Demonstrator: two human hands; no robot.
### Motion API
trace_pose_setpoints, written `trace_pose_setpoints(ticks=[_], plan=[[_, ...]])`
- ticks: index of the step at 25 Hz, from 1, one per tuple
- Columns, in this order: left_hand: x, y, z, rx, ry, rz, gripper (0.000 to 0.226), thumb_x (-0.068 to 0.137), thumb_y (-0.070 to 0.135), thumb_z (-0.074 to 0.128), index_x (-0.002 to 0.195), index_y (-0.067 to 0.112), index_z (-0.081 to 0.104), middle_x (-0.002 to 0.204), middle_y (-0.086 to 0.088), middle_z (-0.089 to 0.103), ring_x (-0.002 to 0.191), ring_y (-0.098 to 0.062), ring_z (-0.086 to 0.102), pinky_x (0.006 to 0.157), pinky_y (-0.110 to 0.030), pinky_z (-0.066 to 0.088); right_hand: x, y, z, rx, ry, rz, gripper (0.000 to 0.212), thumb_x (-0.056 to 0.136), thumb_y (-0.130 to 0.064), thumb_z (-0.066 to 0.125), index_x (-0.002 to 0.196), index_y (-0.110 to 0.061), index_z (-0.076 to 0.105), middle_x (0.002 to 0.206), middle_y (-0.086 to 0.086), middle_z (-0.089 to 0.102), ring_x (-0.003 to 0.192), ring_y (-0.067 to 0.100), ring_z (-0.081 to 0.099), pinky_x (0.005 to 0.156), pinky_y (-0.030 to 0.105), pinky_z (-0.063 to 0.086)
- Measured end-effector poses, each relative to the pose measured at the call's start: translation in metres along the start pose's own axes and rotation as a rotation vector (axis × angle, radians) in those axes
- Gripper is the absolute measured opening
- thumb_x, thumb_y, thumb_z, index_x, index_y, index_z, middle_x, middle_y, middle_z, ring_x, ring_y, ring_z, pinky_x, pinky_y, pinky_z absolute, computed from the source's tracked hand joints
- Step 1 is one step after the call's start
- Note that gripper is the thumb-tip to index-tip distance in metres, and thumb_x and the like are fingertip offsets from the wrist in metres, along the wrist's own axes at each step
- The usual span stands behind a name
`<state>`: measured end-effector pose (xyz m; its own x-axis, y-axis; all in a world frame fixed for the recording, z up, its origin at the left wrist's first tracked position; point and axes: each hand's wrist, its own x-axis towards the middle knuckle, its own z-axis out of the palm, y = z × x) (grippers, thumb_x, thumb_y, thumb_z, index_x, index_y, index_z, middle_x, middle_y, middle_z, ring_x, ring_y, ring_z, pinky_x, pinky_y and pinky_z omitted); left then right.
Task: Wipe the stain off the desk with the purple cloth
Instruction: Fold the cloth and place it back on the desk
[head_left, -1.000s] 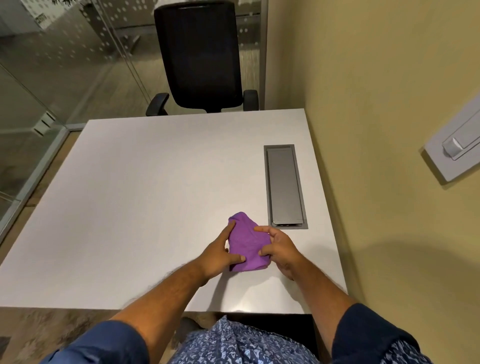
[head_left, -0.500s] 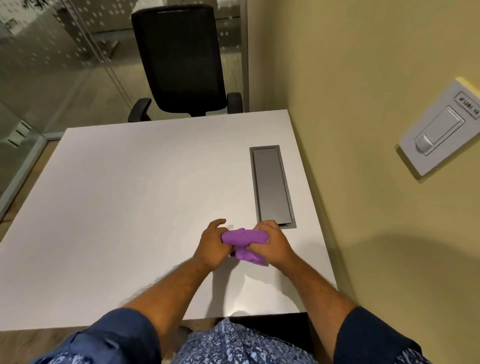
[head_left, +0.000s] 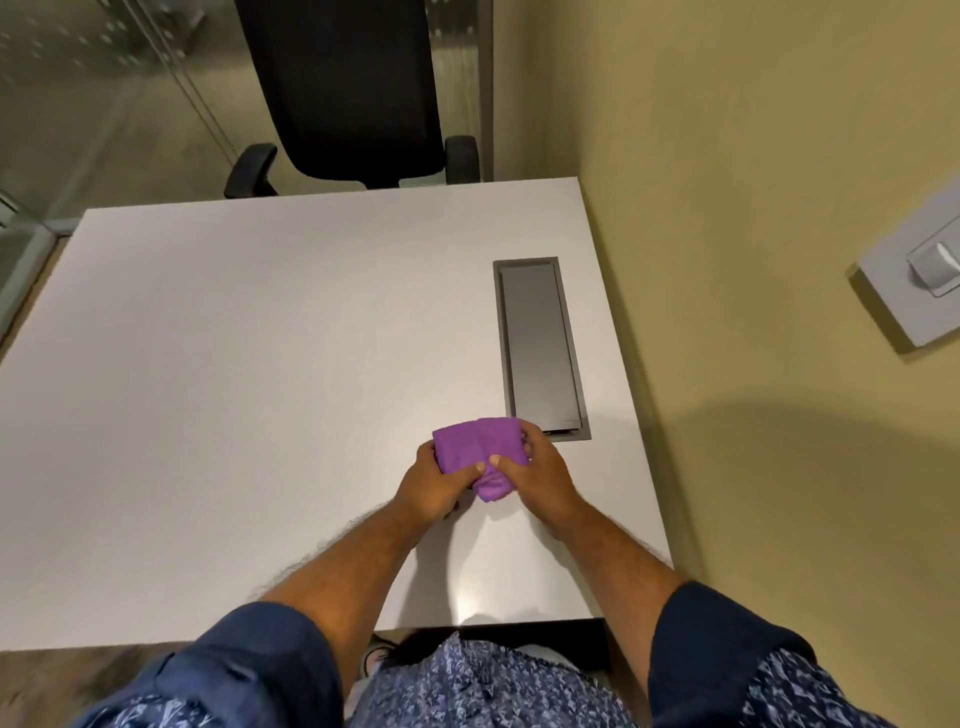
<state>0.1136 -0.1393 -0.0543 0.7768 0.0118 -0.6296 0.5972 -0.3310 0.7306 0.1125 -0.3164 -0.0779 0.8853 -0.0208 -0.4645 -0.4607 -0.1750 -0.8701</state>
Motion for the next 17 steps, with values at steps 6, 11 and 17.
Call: trace_pose_setpoints(ticks=[6,11,17], plan=[[0.016,-0.015,0.008,0.408,0.005,0.032,0.102,0.071,0.043,0.079,0.156,0.018,0.028,0.136,-0.007,0.061,0.123,-0.034,0.065,0.101,-0.044,0.056,0.013,0.028,0.006,-0.371,0.100,-0.008,0.063,0.093,-0.036,0.075,0.146,-0.014,0.050,0.138,0.010,0.062,0.124,0.031,0.062,0.104,0.039,0.051],[0.010,-0.010,0.000,0.619,0.038,0.152,0.107,0.086,0.043,0.077,0.167,0.018,0.011,0.170,-0.013,0.025,0.156,-0.034,0.027,0.122,-0.043,0.031,0.007,0.011,-0.001,-0.452,0.183,-0.019,0.085,0.093,-0.060,0.068,0.158,-0.016,0.037,0.156,0.009,0.049,0.140,0.031,0.052,0.111,0.044,0.048],[0.002,-0.004,-0.009,0.789,0.031,0.289,0.104,0.086,0.048,0.074,0.167,0.030,0.012,0.177,-0.001,0.006,0.162,-0.026,0.012,0.123,-0.048,0.032,0.003,0.005,-0.013,-0.494,0.217,-0.140,0.075,0.096,-0.055,0.065,0.158,-0.022,0.038,0.159,0.006,0.045,0.141,0.026,0.051,0.108,0.042,0.054]])
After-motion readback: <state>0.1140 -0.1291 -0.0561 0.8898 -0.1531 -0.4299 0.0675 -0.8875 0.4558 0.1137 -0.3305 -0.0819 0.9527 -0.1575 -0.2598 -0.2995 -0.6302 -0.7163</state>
